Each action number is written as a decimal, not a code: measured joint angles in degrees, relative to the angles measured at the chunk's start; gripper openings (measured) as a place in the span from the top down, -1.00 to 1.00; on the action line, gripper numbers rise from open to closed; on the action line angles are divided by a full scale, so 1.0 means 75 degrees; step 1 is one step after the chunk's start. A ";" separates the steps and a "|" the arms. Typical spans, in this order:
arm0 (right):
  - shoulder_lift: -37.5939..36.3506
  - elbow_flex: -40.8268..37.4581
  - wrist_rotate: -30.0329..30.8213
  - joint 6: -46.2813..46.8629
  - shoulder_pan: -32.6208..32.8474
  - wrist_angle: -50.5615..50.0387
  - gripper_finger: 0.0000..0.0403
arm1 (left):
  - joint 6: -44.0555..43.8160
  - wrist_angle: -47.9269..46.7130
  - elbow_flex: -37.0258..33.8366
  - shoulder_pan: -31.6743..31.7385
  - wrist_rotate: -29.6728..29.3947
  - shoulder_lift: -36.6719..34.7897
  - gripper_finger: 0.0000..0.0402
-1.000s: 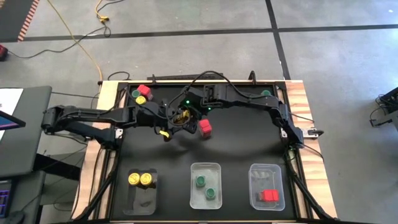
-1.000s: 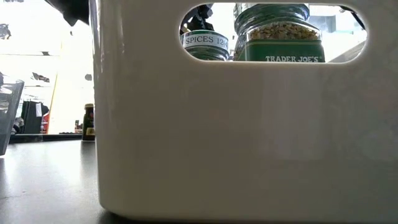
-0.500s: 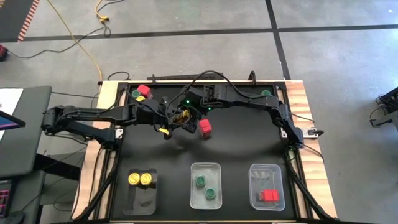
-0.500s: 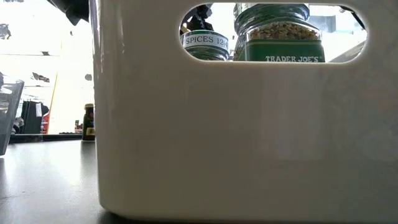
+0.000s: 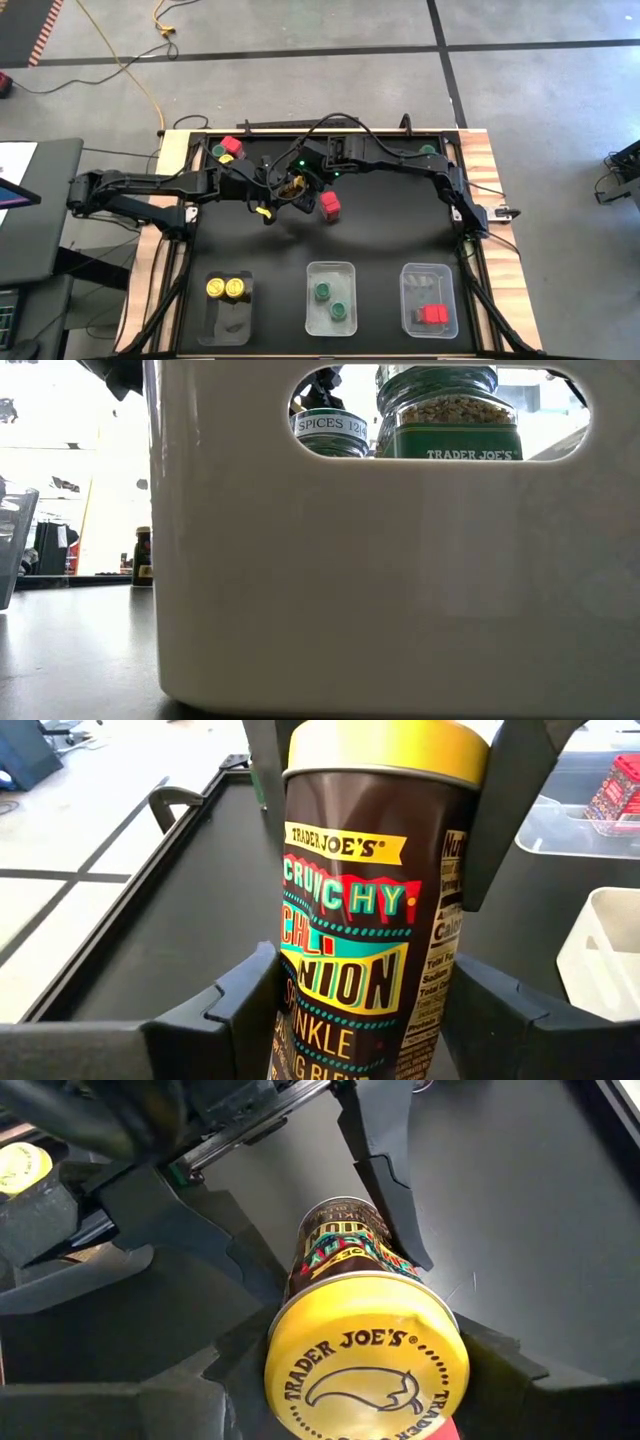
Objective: Sort spices by type
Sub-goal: Put the right yellow seasoning bottle into the black bin
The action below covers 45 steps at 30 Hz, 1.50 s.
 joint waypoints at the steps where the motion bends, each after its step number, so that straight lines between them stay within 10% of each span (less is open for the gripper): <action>1: 0.0000 0.0000 0.0000 0.0000 -0.0001 -0.0005 -0.27 | 0.0000 0.0002 0.0000 0.0000 -0.0003 0.0000 -0.09; 10: 0.0000 0.0000 -0.0003 -0.0012 -0.0041 -0.0026 -0.33 | 0.0025 0.0002 0.0000 0.0000 -0.0003 0.0000 -0.09; 21: -0.0047 0.0000 -0.0052 -0.0697 -0.0102 -0.0583 -0.96 | -0.0304 -0.0024 0.0006 0.0009 -0.0055 0.0000 -0.05; 33: -0.1332 -0.0216 0.0844 -0.0821 0.0015 -0.2929 -0.82 | -0.0992 0.0195 0.0006 0.0006 -0.0182 0.0000 -0.05; 39: -0.3629 -0.2364 0.2515 -0.0251 0.0504 -0.2332 -0.82 | -0.1634 0.0670 0.0006 0.0006 -0.0211 -0.0002 -0.05; 45: -0.6792 -0.6658 0.2819 0.0150 0.0688 0.1084 -0.82 | -0.1979 0.1136 0.0006 -0.0022 -0.0084 -0.0003 -0.05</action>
